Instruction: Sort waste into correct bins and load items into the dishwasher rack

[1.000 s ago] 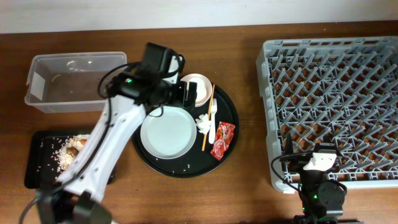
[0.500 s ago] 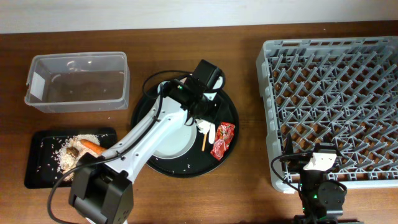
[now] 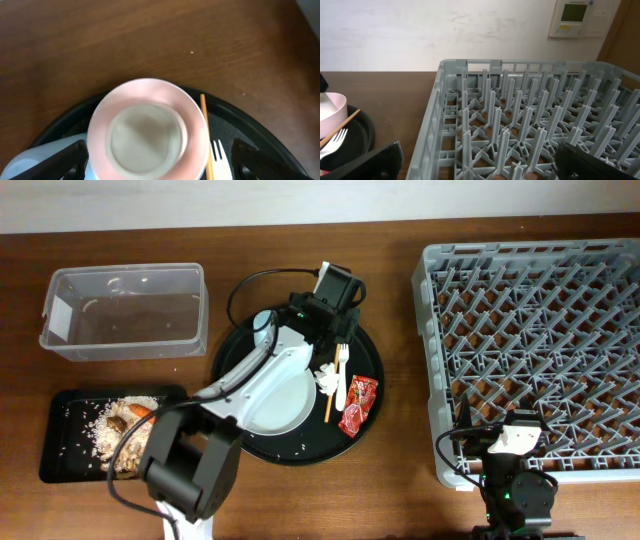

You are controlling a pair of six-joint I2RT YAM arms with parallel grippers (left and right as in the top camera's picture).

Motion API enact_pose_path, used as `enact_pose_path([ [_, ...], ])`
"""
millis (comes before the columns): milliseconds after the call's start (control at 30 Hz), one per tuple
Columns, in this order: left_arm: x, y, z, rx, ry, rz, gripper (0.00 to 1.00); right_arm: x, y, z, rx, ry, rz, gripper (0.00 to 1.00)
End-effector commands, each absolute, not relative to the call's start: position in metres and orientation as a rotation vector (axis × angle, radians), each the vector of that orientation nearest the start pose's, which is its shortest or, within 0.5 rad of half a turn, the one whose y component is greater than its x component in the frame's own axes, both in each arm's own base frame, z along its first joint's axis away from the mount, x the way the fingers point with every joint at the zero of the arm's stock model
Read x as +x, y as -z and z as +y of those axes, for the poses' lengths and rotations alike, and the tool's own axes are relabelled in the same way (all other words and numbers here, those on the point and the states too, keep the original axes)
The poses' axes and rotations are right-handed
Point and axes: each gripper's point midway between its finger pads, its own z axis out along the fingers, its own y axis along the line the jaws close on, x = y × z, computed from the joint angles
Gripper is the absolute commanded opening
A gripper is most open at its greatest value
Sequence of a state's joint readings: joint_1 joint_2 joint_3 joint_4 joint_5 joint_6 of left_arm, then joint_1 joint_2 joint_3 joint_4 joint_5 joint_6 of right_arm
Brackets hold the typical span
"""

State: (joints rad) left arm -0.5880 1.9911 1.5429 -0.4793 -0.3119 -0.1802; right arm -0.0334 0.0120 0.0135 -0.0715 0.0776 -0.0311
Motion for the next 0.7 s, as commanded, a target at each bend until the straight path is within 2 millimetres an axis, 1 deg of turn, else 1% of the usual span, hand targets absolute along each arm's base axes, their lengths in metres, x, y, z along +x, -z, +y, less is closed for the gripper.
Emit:
enact_pose_path([
  [0, 0.47, -0.104, -0.238, 0.331, -0.081, 2.403, 0.98, 0.245, -0.157, -0.023, 0.065, 0.12, 1.646, 0.99],
  [133, 0.473, -0.111, -0.239, 0.322, -0.07, 2.386, 0.99, 0.245, -0.157, -0.023, 0.065, 0.12, 1.646, 0.99],
  [200, 0.474, -0.12, -0.234, 0.307, -0.067, 2.377, 0.99, 0.245, -0.157, -0.023, 0.065, 0.12, 1.646, 0.99],
  [300, 0.474, -0.148, -0.219, 0.24, -0.052, 2.358, 0.99, 0.245, -0.157, -0.023, 0.065, 0.12, 1.646, 0.99],
  [367, 0.469, -0.174, -0.206, 0.157, -0.021, 2.339, 0.99, 0.245, -0.157, -0.023, 0.065, 0.12, 1.646, 0.99],
  [400, 0.464, -0.191, -0.198, 0.115, -0.005, 2.329, 0.99, 0.245, -0.157, -0.023, 0.065, 0.12, 1.646, 0.99],
  [433, 0.458, -0.203, -0.193, 0.1, 0.012, 2.324, 0.99, 0.245, -0.157, -0.023, 0.065, 0.121, 1.646, 0.99],
  [533, 0.436, -0.233, -0.178, 0.097, 0.032, 2.327, 0.99, 0.245, -0.157, -0.023, 0.065, 0.12, 1.646, 0.99],
  [600, 0.419, -0.241, -0.17, 0.103, 0.019, 2.352, 0.99, 0.245, -0.157, -0.023, 0.065, 0.12, 1.646, 0.99],
  [667, 0.402, -0.235, -0.161, 0.121, -0.015, 2.415, 0.99, 0.245, -0.157, -0.023, 0.065, 0.12, 1.646, 0.99],
])
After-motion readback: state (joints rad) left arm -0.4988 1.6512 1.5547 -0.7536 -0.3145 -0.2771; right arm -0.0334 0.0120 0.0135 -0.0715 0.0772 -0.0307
